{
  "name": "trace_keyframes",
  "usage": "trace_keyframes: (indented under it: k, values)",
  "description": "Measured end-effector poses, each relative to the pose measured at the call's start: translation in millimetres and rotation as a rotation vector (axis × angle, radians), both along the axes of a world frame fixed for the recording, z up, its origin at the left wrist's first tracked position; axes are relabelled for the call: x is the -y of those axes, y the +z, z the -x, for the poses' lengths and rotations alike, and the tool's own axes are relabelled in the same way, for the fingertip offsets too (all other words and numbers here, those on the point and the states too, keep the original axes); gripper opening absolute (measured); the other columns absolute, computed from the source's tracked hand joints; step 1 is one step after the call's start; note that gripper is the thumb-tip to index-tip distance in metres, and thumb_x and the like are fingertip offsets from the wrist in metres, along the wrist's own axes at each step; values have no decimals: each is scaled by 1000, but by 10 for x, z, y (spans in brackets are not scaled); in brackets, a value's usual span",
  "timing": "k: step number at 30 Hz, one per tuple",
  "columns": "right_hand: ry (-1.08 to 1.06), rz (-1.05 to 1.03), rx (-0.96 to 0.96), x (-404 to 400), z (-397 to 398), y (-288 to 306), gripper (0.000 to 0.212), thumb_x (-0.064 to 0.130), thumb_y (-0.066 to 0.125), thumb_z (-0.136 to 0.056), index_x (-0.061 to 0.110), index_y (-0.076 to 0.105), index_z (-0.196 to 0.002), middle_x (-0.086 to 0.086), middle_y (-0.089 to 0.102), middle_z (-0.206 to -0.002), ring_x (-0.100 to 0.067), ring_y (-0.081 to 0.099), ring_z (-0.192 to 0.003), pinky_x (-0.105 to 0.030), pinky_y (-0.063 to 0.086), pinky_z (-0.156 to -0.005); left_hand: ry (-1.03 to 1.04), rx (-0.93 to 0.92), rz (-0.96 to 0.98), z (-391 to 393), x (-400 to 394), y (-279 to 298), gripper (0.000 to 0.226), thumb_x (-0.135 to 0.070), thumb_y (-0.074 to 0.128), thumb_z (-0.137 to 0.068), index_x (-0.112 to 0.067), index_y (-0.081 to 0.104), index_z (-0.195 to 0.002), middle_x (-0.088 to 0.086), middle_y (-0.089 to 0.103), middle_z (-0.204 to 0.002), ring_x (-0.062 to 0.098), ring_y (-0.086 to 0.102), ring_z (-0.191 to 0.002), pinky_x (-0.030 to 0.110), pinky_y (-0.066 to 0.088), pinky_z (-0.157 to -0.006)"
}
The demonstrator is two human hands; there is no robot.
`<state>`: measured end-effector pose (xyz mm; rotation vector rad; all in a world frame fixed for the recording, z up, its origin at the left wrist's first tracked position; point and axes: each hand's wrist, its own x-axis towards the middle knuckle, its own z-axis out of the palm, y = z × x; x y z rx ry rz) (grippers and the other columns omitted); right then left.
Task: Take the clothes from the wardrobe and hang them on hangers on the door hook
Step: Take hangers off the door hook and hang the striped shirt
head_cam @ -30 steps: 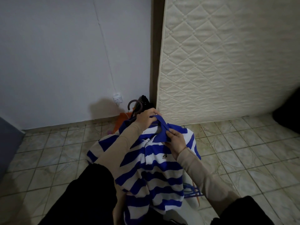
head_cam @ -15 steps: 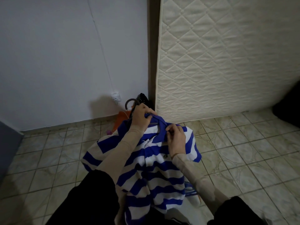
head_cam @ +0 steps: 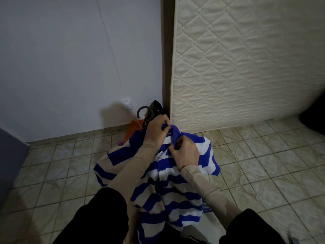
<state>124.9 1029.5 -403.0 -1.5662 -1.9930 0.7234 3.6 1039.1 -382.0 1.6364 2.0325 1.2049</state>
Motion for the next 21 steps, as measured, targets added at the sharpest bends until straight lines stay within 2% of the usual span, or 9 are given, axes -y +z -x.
trace_keyframes:
  k: [4,6,8,10,11,14,16,21]
  values:
    - [151,-15,-110,-6,-75,-43,14,14,61,-80,7,50,-76,-7,52,-75,-18,47,-69,-25,34,-64,62,-156,2,0,-83,27,21,1,64,-73,-12,48,-70,-2,45,-78,12,39,-76,16,30,-72]
    - [195,-19,-140,-28,-127,-54,13,11,62,-79,5,50,-76,-7,52,-73,-18,46,-67,-25,36,-64,76,-110,37,-14,-121,22,25,1,64,-75,-15,46,-66,-4,44,-67,10,40,-65,21,35,-68]
    - [220,-11,-140,-56,-158,-52,13,9,62,-77,4,50,-75,-8,53,-72,-19,46,-66,-23,36,-63,76,-10,37,-26,-140,6,24,4,62,-76,-14,49,-66,2,52,-66,11,49,-63,24,43,-65]
    - [227,0,-150,-76,-163,-44,11,7,62,-75,5,51,-76,-8,55,-70,-20,49,-65,-23,37,-62,54,81,22,-19,-128,-16,17,8,61,-76,-8,58,-70,12,62,-73,14,56,-67,19,47,-66]
    - [223,9,-164,-79,-160,-42,11,7,62,-74,6,52,-79,-8,57,-71,-21,51,-66,-23,41,-64,32,87,32,-3,-107,-22,15,10,59,-76,-5,63,-74,14,66,-78,11,57,-68,11,45,-66]
    - [189,34,-201,-64,-152,-48,18,7,64,-74,9,54,-89,-6,60,-75,-18,56,-70,-25,46,-69,-95,-12,102,66,-59,-43,27,10,54,-73,-3,69,-92,10,70,-94,7,58,-82,-4,37,-72]
    - [171,41,-208,-54,-142,-59,17,7,64,-74,8,53,-87,-6,61,-75,-19,56,-69,-25,45,-68,-175,-92,129,97,-43,-56,32,7,57,-74,-5,70,-100,9,70,-100,11,60,-88,-5,35,-76]
    - [178,41,-164,-83,-154,-50,13,11,64,-75,7,52,-81,-7,60,-74,-18,54,-68,-21,39,-65,-270,-176,187,107,-25,-60,28,-5,66,-79,-7,69,-106,8,71,-103,16,64,-96,9,39,-84]
